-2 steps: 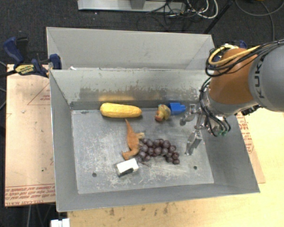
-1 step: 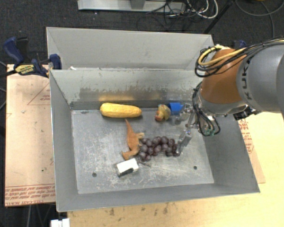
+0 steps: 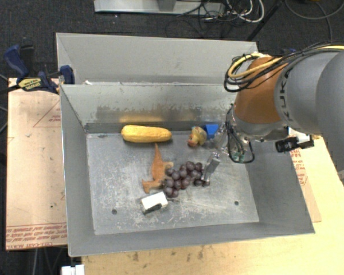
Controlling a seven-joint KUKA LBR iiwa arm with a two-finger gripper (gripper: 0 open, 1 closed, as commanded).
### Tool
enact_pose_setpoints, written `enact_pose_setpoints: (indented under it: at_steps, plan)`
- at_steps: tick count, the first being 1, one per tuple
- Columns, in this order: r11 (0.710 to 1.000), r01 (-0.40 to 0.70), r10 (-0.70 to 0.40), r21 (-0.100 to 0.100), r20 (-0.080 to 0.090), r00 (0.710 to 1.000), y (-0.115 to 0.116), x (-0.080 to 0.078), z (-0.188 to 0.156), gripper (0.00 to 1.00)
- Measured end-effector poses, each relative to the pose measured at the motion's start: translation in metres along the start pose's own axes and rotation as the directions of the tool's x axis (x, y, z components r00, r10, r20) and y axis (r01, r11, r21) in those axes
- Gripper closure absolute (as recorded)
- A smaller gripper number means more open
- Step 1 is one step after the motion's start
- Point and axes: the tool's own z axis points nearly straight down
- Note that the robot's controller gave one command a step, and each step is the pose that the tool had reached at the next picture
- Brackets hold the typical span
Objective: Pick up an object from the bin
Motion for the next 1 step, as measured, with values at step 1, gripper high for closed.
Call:
enact_pose_setpoints:
  at_steps: [1]
  plan:
    - [0.861,0.508,-0.508,-0.002,0.0,0.861,-0.0051,0.0532,0.0096,1.0]
